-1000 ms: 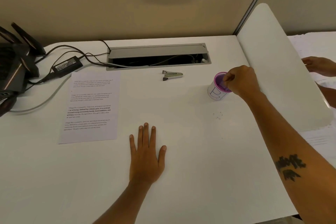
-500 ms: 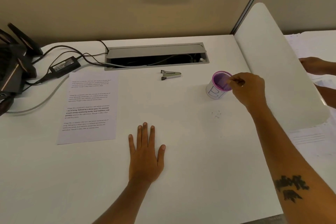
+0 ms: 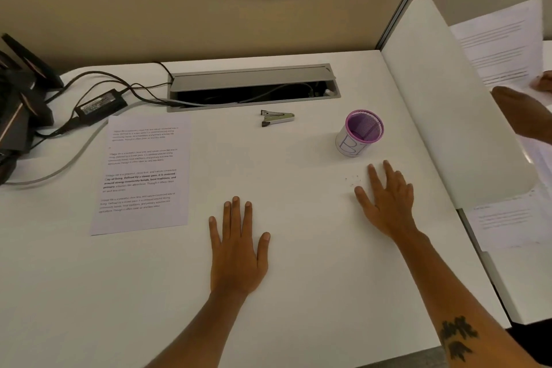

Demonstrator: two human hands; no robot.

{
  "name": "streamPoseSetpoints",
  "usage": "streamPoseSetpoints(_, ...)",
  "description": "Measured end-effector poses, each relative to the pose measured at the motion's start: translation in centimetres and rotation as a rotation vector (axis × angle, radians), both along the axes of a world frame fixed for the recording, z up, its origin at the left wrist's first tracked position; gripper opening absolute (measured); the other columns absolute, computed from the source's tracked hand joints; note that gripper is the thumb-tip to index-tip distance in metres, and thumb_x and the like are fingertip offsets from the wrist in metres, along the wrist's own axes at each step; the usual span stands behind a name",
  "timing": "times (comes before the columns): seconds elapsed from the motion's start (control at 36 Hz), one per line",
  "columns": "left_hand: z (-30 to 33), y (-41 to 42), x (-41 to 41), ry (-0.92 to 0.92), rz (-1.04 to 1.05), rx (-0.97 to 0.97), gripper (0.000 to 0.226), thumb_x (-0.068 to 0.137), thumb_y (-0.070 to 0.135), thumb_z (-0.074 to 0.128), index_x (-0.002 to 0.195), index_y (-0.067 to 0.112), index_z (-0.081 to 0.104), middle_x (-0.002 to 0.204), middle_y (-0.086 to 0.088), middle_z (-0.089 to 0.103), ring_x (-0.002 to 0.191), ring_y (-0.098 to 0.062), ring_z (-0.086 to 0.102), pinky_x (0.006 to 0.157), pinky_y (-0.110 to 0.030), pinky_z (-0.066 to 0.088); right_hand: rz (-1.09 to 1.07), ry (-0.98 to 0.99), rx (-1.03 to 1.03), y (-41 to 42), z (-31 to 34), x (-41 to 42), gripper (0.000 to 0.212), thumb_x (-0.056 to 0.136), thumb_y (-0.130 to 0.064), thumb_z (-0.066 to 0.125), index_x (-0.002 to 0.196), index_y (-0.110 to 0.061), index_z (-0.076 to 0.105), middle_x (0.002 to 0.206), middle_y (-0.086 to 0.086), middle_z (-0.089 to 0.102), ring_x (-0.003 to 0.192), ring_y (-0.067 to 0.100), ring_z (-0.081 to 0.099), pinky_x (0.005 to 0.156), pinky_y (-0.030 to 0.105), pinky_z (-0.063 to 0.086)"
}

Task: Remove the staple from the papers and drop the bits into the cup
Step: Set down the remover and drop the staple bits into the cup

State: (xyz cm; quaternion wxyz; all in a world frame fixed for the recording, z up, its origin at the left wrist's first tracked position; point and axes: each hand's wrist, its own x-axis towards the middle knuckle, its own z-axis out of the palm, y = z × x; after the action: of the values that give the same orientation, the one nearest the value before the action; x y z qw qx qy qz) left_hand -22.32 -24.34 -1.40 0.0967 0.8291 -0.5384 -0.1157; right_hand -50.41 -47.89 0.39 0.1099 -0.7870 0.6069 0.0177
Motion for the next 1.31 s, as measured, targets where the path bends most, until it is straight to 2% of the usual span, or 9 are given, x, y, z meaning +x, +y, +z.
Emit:
streamPoseSetpoints(0.08, -0.1, 0.0, 0.0, -0.002, 0.000, 0.004, 0.075, 0.108, 0.057, 0.022, 0.171, 0.016, 0.014, 0.181, -0.011, 0.003, 0.168, -0.028, 0.000, 0.133, -0.062, 0.010, 0.055, 0.042, 0.027, 0.2, -0.4, 0.3, 0.081, 0.094, -0.079, 0.018, 0.165, -0.042, 0.001, 0.175, 0.000, -0.002, 0.160, 0.037, 0.001, 0.124, 0.066, 0.005)
streamPoseSetpoints(0.25, -0.1, 0.0, 0.0, -0.011, -0.002, 0.006, 0.075, 0.109, 0.057, 0.022, 0.171, 0.016, 0.013, 0.181, -0.010, 0.002, 0.168, -0.027, -0.001, 0.134, -0.062, 0.009, 0.233, 0.045, 0.042, 0.2, 0.0, 0.8, 0.077, 0.094, -0.081, 0.009, 0.163, -0.048, 0.000, 0.176, -0.001, -0.004, 0.161, 0.036, -0.001, 0.125, 0.066, 0.005)
streamPoseSetpoints(0.33, -0.1, 0.0, 0.0, -0.010, 0.000, 0.006, 0.075, 0.109, 0.058, 0.020, 0.171, 0.016, 0.014, 0.181, -0.010, 0.003, 0.168, -0.027, -0.001, 0.134, -0.062, 0.009, 0.121, -0.035, 0.056, 0.7, 0.0, 0.6, 0.081, 0.093, -0.080, 0.016, 0.164, -0.045, 0.001, 0.175, -0.001, -0.005, 0.161, 0.034, -0.001, 0.126, 0.063, 0.003)
streamPoseSetpoints(0.44, -0.1, 0.0, 0.0, -0.013, 0.000, 0.010, 0.076, 0.108, 0.058, 0.020, 0.171, 0.016, 0.013, 0.181, -0.010, 0.001, 0.168, -0.027, -0.002, 0.134, -0.061, 0.008, -0.156, -0.148, 0.067, 3.8, -0.2, 0.5, 0.102, 0.089, -0.084, 0.021, 0.167, -0.023, 0.001, 0.176, 0.002, -0.003, 0.162, 0.031, -0.003, 0.128, 0.060, -0.001)
streamPoseSetpoints(0.61, -0.2, 0.0, 0.0, 0.000, 0.001, -0.007, 0.075, 0.108, 0.057, 0.022, 0.171, 0.017, 0.011, 0.181, -0.009, 0.001, 0.168, -0.026, -0.002, 0.134, -0.061, 0.008, -0.327, 0.012, 0.047, 12.7, -0.9, 2.7, 0.115, 0.089, -0.088, 0.017, 0.164, -0.003, -0.004, 0.175, 0.012, -0.006, 0.161, 0.031, -0.006, 0.127, 0.064, 0.002)
streamPoseSetpoints(0.75, -0.1, 0.0, 0.0, -0.009, -0.001, 0.001, 0.076, 0.108, 0.059, 0.016, 0.171, 0.017, 0.011, 0.181, -0.010, 0.002, 0.168, -0.027, -0.001, 0.134, -0.061, 0.008, -0.407, 0.052, 0.098, 14.6, -0.9, 5.5, 0.115, 0.090, -0.088, 0.015, 0.164, -0.002, -0.008, 0.174, 0.015, -0.013, 0.161, 0.032, -0.012, 0.125, 0.067, 0.002)
streamPoseSetpoints(0.92, 0.0, 0.0, -0.1, 0.008, 0.006, -0.018, 0.075, 0.108, 0.057, 0.021, 0.171, 0.016, 0.014, 0.181, -0.010, 0.006, 0.168, -0.028, 0.003, 0.133, -0.062, 0.011, -0.413, 0.054, 0.074, 12.3, -0.6, 8.1, 0.111, 0.091, -0.085, 0.010, 0.164, -0.003, -0.007, 0.174, 0.016, -0.012, 0.161, 0.033, -0.010, 0.124, 0.069, 0.004)
streamPoseSetpoints(1.0, 0.0, -0.1, -0.1, -0.006, 0.003, -0.002, 0.077, 0.108, 0.059, 0.014, 0.171, 0.017, 0.012, 0.181, -0.010, 0.005, 0.168, -0.028, 0.002, 0.134, -0.062, 0.010, -0.417, 0.035, 0.062, 10.8, -0.4, 9.0, 0.110, 0.092, -0.085, 0.011, 0.164, -0.003, -0.004, 0.174, 0.016, -0.011, 0.161, 0.033, -0.008, 0.123, 0.070, 0.003)
streamPoseSetpoints(1.31, -0.1, 0.0, 0.0, -0.014, 0.000, 0.004, 0.076, 0.108, 0.059, 0.017, 0.172, 0.018, 0.010, 0.181, -0.010, 0.003, 0.168, -0.027, 0.000, 0.134, -0.061, 0.010, -0.379, 0.015, 0.066, 6.0, -0.6, 10.6, 0.109, 0.091, -0.085, 0.010, 0.165, -0.007, -0.003, 0.174, 0.012, -0.012, 0.161, 0.035, -0.010, 0.122, 0.071, -0.004)
